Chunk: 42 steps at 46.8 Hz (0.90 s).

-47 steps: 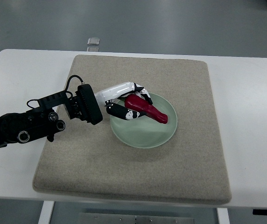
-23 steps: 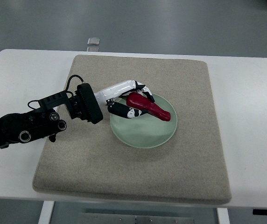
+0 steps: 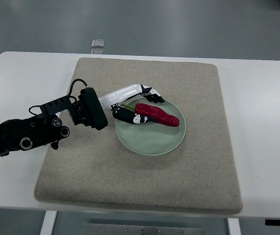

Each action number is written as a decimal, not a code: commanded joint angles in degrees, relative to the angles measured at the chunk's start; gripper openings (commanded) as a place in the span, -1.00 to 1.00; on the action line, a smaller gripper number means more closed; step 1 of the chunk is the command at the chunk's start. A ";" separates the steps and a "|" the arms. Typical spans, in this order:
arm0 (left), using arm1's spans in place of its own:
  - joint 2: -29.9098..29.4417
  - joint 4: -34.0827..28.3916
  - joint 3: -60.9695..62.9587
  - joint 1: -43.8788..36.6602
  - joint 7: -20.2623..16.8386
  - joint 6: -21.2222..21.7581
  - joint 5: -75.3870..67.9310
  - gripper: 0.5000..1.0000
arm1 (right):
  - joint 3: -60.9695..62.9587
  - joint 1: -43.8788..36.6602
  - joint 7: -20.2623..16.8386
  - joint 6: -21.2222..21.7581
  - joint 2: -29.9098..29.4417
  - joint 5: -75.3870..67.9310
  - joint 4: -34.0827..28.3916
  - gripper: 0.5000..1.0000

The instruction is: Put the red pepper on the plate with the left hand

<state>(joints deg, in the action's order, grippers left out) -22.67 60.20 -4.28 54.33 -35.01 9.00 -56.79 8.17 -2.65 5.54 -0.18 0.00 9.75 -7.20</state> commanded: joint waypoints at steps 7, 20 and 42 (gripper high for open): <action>0.00 -0.09 -1.61 0.07 0.01 1.02 4.39 0.72 | 0.00 0.01 0.00 0.00 0.00 0.00 0.00 0.73; 0.00 -0.53 -7.32 0.16 0.01 1.11 22.77 0.98 | 0.00 0.01 0.00 0.00 0.00 0.00 0.00 0.73; 0.35 -3.51 -20.59 -4.05 0.01 1.19 35.34 0.98 | 0.00 0.01 0.00 0.00 0.00 0.00 0.00 0.73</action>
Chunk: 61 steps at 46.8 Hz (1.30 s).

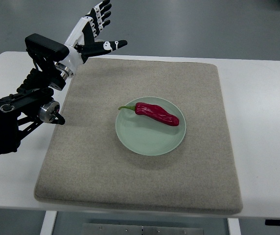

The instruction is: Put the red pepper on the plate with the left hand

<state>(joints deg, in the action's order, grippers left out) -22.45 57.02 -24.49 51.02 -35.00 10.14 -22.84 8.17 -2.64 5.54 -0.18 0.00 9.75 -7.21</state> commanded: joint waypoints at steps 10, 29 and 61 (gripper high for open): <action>0.47 -1.21 -5.13 -4.35 0.00 0.05 10.36 0.98 | 0.00 0.00 0.00 0.00 0.00 0.01 0.00 0.73; 4.78 -7.89 -11.19 -6.46 0.00 1.28 19.50 0.98 | 0.00 0.00 0.00 0.00 0.00 0.01 0.00 0.73; 10.05 -17.91 -17.17 -7.43 0.00 -8.56 31.80 0.99 | 0.00 0.00 0.00 0.00 0.00 0.01 0.00 0.73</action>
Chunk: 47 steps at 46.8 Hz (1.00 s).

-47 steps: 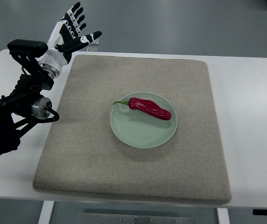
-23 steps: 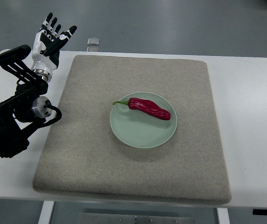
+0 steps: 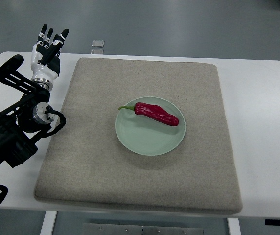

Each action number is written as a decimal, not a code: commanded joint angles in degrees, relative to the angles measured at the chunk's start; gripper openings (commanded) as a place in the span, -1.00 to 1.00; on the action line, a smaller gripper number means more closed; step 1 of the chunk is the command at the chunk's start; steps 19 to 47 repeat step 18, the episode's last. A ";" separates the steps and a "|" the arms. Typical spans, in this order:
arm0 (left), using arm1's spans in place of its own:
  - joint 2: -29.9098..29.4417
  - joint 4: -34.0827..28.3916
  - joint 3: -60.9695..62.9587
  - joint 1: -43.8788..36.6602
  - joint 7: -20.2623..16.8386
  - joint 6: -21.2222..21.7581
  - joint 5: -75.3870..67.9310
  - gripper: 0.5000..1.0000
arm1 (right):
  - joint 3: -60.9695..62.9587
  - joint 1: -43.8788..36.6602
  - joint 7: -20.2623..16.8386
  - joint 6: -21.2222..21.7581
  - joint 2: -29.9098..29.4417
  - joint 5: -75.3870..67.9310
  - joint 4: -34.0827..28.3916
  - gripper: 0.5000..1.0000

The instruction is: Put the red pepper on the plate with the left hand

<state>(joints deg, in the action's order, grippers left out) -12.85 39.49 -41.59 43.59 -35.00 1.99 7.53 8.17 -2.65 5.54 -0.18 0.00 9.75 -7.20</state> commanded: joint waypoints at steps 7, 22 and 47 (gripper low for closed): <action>1.95 -0.38 -0.07 -0.60 0.00 -1.37 2.14 0.99 | 0.00 0.01 0.00 0.09 0.00 0.01 0.00 0.73; 3.10 -0.29 -0.16 -1.22 0.02 -2.25 2.23 0.99 | 0.00 0.01 0.00 0.53 0.00 0.18 -0.44 0.73; 3.10 -0.29 -0.16 -1.22 0.02 -2.25 2.23 0.99 | 0.00 0.01 0.00 0.53 0.00 0.18 -0.44 0.73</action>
